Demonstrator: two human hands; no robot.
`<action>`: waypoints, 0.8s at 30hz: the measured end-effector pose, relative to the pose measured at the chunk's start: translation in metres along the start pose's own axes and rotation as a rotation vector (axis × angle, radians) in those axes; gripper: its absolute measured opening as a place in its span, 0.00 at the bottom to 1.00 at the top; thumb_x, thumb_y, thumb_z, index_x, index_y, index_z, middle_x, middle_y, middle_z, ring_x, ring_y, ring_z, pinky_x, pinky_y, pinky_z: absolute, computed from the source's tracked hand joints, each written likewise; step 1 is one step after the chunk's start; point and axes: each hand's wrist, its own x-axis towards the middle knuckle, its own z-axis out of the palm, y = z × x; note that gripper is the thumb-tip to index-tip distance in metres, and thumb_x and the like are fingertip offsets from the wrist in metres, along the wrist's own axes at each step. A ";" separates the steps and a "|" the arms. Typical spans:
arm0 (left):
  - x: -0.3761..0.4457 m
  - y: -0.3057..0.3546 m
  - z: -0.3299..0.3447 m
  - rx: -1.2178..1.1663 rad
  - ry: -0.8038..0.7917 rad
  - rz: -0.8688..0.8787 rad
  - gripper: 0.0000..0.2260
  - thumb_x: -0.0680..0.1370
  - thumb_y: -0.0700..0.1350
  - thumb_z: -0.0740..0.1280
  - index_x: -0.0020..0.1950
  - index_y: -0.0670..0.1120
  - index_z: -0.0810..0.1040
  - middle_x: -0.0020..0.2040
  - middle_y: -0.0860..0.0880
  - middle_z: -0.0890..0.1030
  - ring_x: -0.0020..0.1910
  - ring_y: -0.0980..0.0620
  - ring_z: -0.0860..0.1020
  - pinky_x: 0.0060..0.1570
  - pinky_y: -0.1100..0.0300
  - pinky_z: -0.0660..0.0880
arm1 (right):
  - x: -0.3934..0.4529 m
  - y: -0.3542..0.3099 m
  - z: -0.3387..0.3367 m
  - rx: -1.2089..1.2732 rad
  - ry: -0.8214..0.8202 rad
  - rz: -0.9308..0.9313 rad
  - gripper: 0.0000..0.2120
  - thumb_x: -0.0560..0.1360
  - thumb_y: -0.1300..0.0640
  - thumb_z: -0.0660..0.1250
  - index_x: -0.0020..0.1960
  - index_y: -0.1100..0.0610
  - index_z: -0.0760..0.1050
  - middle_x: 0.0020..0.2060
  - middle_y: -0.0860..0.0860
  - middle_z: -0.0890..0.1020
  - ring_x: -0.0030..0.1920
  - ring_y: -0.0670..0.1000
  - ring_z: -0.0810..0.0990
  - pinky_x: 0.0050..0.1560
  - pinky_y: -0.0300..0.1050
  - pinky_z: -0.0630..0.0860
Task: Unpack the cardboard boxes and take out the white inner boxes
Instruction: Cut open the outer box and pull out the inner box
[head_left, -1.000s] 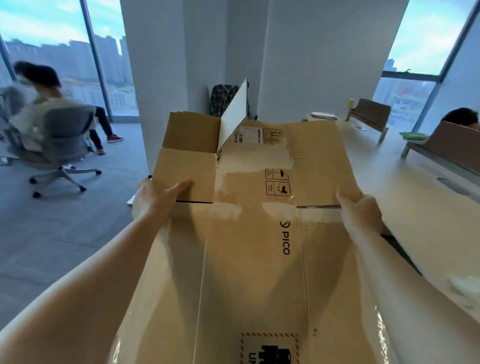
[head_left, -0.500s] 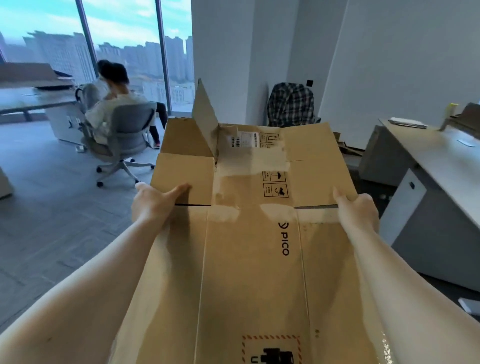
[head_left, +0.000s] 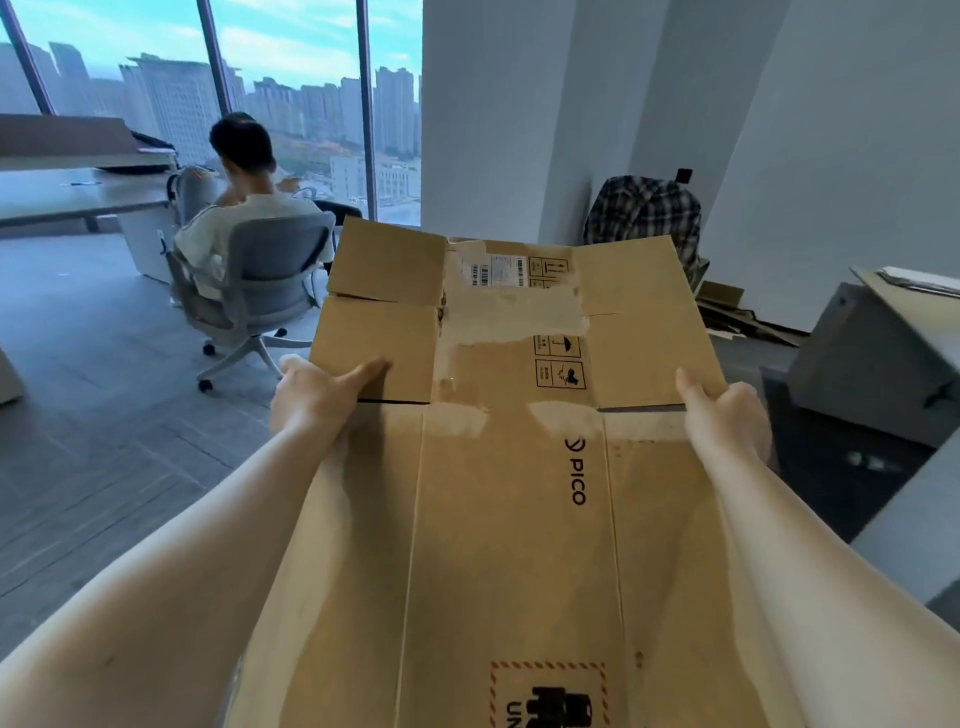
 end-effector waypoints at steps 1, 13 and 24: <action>0.019 0.000 0.008 0.003 -0.001 0.001 0.38 0.66 0.63 0.72 0.61 0.39 0.63 0.56 0.40 0.75 0.54 0.40 0.75 0.50 0.49 0.74 | 0.011 -0.007 0.015 -0.005 -0.002 0.000 0.25 0.76 0.41 0.59 0.57 0.64 0.70 0.52 0.59 0.77 0.43 0.56 0.72 0.43 0.48 0.69; 0.314 0.021 0.099 0.032 -0.088 0.022 0.37 0.67 0.62 0.71 0.62 0.38 0.63 0.56 0.40 0.76 0.54 0.40 0.75 0.43 0.53 0.69 | 0.150 -0.113 0.240 -0.003 0.065 0.095 0.25 0.76 0.42 0.59 0.57 0.64 0.69 0.53 0.60 0.77 0.43 0.57 0.72 0.42 0.48 0.68; 0.518 0.027 0.228 0.092 -0.199 0.005 0.37 0.66 0.63 0.71 0.61 0.38 0.64 0.56 0.40 0.76 0.55 0.40 0.75 0.44 0.53 0.69 | 0.293 -0.147 0.400 -0.048 0.103 0.200 0.24 0.76 0.43 0.60 0.58 0.64 0.68 0.55 0.60 0.77 0.49 0.60 0.75 0.45 0.49 0.68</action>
